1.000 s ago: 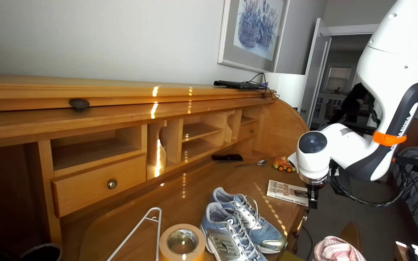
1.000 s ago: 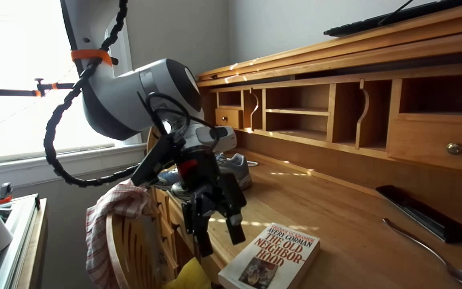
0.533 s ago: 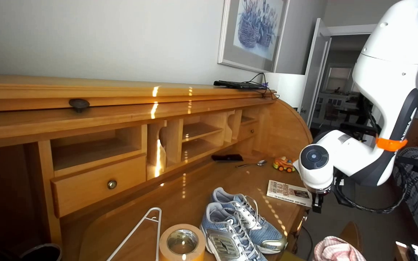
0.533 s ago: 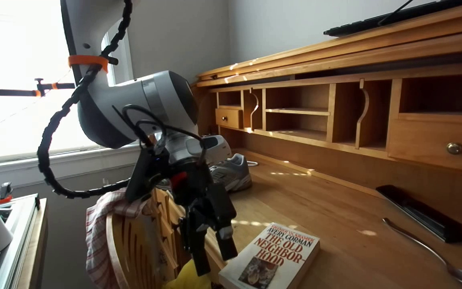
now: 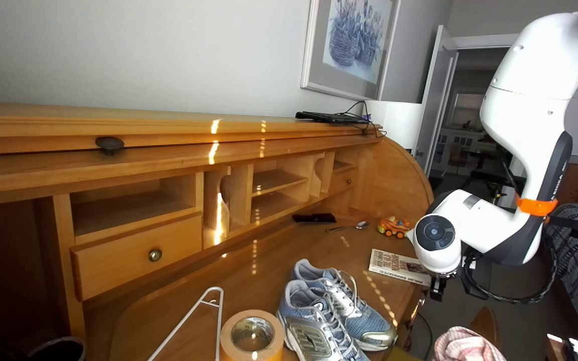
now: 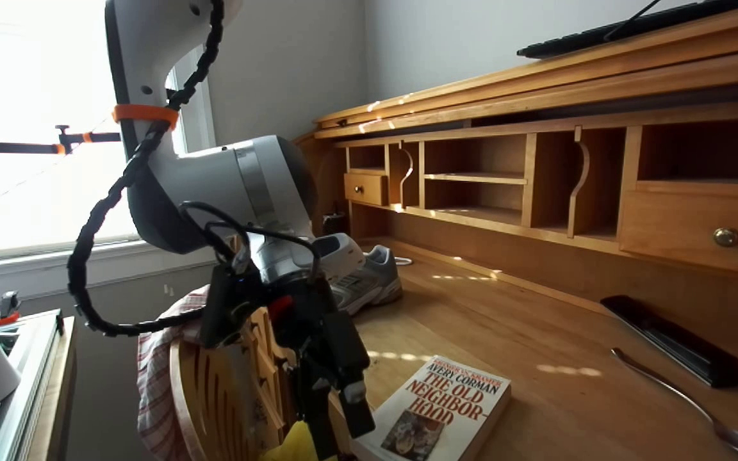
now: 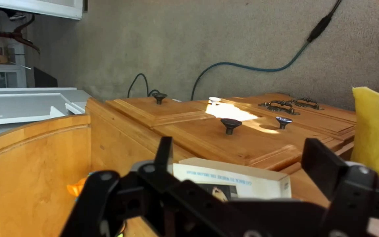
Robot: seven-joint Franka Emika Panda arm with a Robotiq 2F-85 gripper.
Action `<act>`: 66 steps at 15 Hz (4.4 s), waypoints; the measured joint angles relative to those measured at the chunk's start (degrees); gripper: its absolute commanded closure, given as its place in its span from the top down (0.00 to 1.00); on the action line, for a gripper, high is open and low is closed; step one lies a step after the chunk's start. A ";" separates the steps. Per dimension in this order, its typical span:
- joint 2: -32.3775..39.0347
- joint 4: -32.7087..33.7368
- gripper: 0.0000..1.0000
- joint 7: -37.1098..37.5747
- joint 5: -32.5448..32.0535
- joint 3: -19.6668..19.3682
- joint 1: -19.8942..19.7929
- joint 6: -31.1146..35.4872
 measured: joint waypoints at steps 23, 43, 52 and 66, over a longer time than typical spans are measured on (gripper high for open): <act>8.67 8.43 0.06 7.77 -3.96 5.60 -3.51 -6.02; -1.67 5.45 0.06 3.75 -2.36 11.58 -0.46 -6.24; -3.39 8.25 0.06 4.57 -8.70 12.50 2.13 -6.24; -1.54 17.99 0.06 -2.63 -10.26 13.87 3.03 -4.43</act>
